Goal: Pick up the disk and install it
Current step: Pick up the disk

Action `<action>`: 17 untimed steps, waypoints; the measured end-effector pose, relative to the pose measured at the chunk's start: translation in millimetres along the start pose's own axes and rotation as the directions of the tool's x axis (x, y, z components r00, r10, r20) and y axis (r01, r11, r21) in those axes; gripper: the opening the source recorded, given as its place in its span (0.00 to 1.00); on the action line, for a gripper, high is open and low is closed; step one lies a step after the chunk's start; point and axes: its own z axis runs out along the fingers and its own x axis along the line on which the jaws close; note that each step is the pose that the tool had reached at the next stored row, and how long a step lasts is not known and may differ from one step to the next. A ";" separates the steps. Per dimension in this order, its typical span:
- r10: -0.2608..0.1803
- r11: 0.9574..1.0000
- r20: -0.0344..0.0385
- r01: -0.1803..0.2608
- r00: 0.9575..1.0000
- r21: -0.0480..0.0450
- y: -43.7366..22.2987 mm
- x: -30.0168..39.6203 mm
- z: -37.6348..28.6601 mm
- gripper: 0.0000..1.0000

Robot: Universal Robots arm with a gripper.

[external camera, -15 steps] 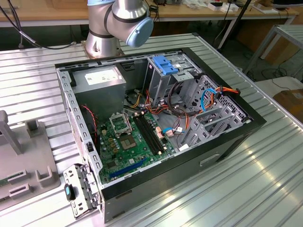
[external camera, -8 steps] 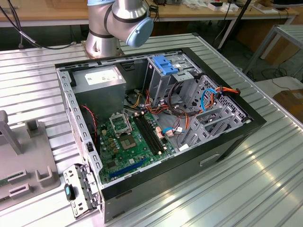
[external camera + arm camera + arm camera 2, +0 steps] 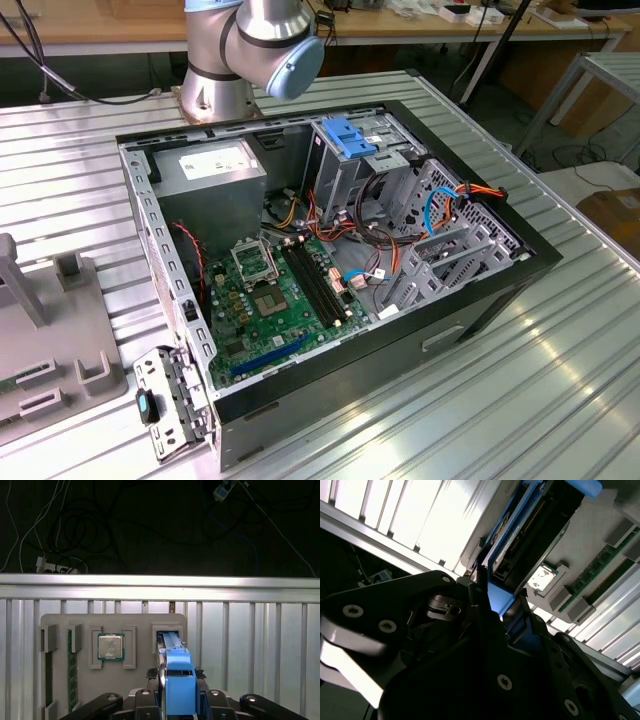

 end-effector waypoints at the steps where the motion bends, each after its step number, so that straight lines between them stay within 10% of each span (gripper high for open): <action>1: 0.000 1.000 0.000 0.000 1.000 0.000 0.0 0.0 0.0 0.36; 17: -0.001 1.000 0.000 0.001 1.000 0.000 0.1 0.0 -6.1 0.36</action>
